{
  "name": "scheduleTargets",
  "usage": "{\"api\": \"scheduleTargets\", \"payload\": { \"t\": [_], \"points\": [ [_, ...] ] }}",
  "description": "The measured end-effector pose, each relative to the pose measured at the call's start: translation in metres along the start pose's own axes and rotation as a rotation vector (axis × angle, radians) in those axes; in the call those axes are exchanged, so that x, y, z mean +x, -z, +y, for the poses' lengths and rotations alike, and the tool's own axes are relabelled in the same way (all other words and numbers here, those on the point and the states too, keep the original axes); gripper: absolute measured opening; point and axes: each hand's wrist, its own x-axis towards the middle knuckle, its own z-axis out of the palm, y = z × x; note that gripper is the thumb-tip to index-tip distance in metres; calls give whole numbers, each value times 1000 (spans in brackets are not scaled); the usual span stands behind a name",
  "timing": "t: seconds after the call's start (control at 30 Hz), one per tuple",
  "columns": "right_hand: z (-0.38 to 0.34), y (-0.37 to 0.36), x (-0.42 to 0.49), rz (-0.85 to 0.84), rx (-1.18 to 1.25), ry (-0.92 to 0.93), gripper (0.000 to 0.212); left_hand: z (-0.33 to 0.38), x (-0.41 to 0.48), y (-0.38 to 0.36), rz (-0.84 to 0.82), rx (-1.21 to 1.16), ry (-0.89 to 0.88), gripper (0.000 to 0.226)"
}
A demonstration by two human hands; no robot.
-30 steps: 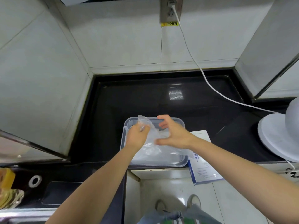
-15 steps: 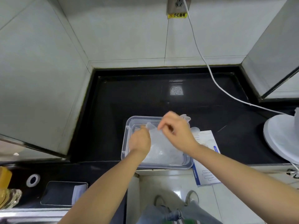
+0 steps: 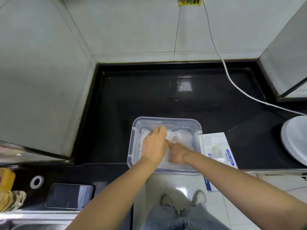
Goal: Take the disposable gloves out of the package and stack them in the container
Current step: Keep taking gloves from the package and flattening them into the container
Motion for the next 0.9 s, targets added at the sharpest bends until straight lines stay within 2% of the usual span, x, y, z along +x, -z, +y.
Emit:
{"api": "scheduleTargets", "payload": {
  "t": [0.07,0.13,0.2,0.27,0.37,0.43,0.5,0.57,0.67,0.73,0.83,0.9],
  "points": [
    [2,1,-3,29,38,5,82,-4,4,-7,-245,34,81,33],
    [7,1,-3,86,136,20,57,-17,5,-17,-491,67,196,60],
    [13,-1,0,107,156,16,44,-28,4,-25,-594,86,227,84],
    [18,-4,5,95,113,-1,51,-33,3,-30,-618,84,211,97],
    [18,-8,10,109,138,-71,83,-34,3,-32,-667,85,222,111],
    [17,-7,11,119,133,-107,93,-34,3,-33,-684,92,229,113],
    [17,-4,10,85,119,-113,96,-35,3,-34,-692,93,229,111],
    [14,3,3,85,141,-67,87,-36,2,-34,-679,84,231,106],
    [13,23,-16,332,295,136,44,-30,2,-23,-598,85,224,87],
    [18,38,-33,514,469,256,22,-20,2,-11,-454,130,206,66],
    [41,56,-57,702,557,321,20,2,3,7,-188,69,194,35],
    [65,58,-66,770,554,256,20,21,2,14,-85,-4,186,24]
  ]
}}
